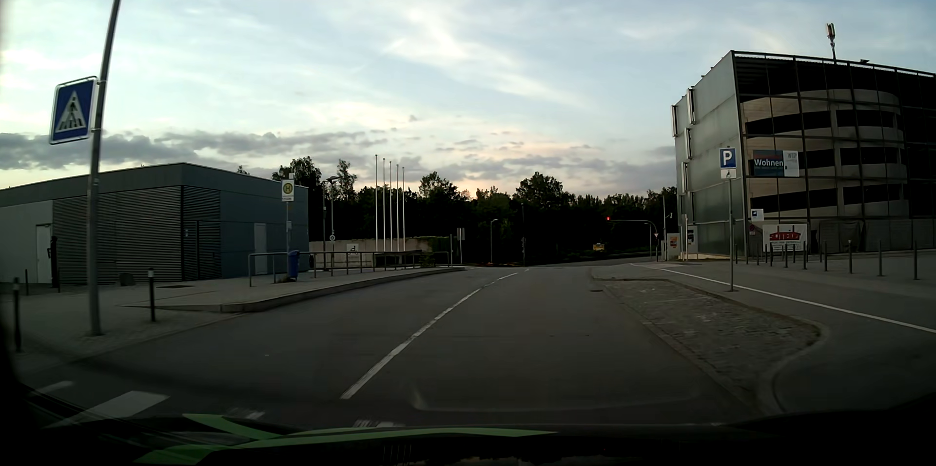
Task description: Follow the waypoints while adhering to traffic rules and regulations
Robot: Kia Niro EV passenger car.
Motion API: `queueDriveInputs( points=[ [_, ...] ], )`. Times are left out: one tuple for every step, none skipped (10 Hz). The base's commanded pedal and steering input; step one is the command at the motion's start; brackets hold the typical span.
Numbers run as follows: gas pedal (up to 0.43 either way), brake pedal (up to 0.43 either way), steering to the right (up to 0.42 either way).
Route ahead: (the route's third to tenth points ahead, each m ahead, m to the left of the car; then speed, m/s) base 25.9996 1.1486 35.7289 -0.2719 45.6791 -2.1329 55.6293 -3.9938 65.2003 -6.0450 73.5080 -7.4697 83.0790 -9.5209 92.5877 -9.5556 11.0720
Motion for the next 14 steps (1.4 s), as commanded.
queueDriveInputs(
  points=[
    [0.028,0.000,0.025],
    [0.028,0.000,0.025],
    [0.028,0.000,0.025],
    [0.028,0.000,0.025],
    [0.020,0.000,0.024],
    [0.008,0.000,0.024],
    [0.000,0.000,0.024],
    [0.000,0.000,0.024],
    [0.000,0.000,0.024],
    [0.000,0.000,0.024],
    [0.000,0.000,0.024],
    [0.000,0.000,0.024],
    [0.000,0.000,0.023],
    [0.000,0.000,0.021]
  ],
)
